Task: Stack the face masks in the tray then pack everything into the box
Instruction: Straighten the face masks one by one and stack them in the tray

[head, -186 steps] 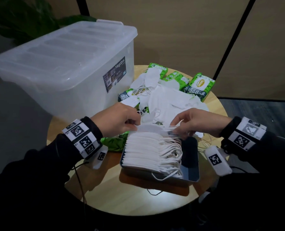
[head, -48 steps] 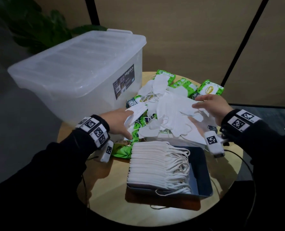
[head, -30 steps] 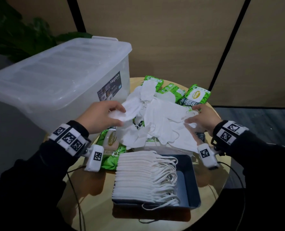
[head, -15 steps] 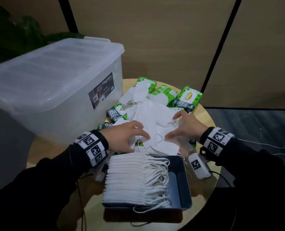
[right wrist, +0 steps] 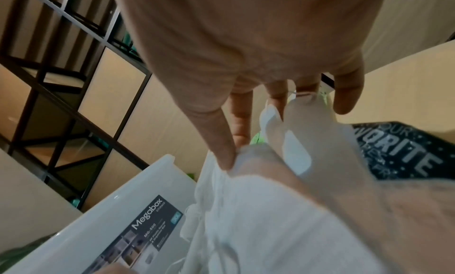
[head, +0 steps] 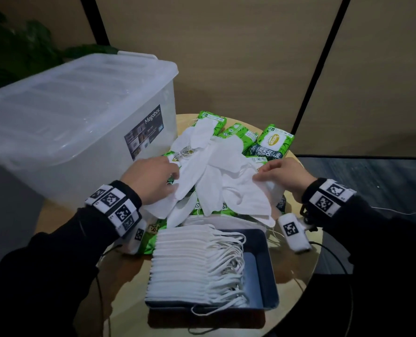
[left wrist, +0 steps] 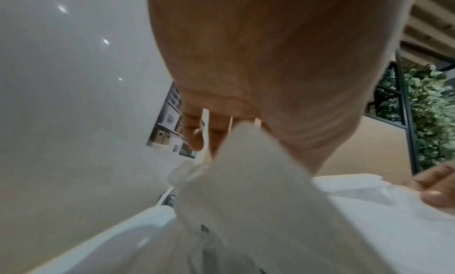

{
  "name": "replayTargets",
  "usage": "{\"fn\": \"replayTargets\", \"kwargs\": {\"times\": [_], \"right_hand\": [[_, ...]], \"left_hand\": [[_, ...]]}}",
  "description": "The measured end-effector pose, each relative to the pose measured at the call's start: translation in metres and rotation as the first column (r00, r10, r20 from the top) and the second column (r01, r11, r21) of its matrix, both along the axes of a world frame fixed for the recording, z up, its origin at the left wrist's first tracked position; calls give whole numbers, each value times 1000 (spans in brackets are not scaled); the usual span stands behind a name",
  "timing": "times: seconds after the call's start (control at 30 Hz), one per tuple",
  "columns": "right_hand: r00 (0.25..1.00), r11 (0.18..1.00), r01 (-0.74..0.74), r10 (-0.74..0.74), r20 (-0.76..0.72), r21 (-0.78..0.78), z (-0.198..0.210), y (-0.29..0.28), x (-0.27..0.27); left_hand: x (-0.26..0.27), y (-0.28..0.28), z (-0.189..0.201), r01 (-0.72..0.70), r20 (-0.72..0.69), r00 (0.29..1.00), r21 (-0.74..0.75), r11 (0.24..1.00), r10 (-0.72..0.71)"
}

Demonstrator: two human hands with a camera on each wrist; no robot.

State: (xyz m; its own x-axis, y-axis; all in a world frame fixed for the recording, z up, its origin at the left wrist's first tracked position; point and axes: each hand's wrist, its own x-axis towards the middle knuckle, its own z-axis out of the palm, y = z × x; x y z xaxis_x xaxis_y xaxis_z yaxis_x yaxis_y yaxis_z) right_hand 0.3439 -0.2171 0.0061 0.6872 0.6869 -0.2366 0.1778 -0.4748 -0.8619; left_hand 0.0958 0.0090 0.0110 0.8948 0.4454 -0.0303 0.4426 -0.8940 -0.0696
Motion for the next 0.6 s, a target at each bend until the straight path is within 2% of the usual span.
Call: {"fn": "replayTargets", "kwargs": {"times": [0.1,0.17,0.23,0.27,0.4,0.53,0.6], "right_hand": [[995,994,93,-90,-42,61,4,-2,1],[991,993,107,-102,-84,48,5,-4,1],[992,995,95,-96,-85,-11,3,-6,1],[993,995,86,-89,-74,-50,1,-7,2],[996,986,92,-92,8,-142,-7,-12,3],[987,988,138,-143,-78,-67,-8,-14,8],[994,992,63,-73,-85,-110,-7,-14,8]], "left_hand": [[10,-23,-8,250,169,961,-184,951,-220],[19,-32,-22,318,82,948,-260,912,-307],[24,-34,-36,311,-48,940,-281,908,-337],[25,-33,-39,305,-55,942,-279,911,-332],[24,-24,-26,272,42,962,-284,919,-271],[13,-11,-17,124,-213,961,-228,966,-174],[7,-3,-18,68,-214,969,-247,967,-123]]}}
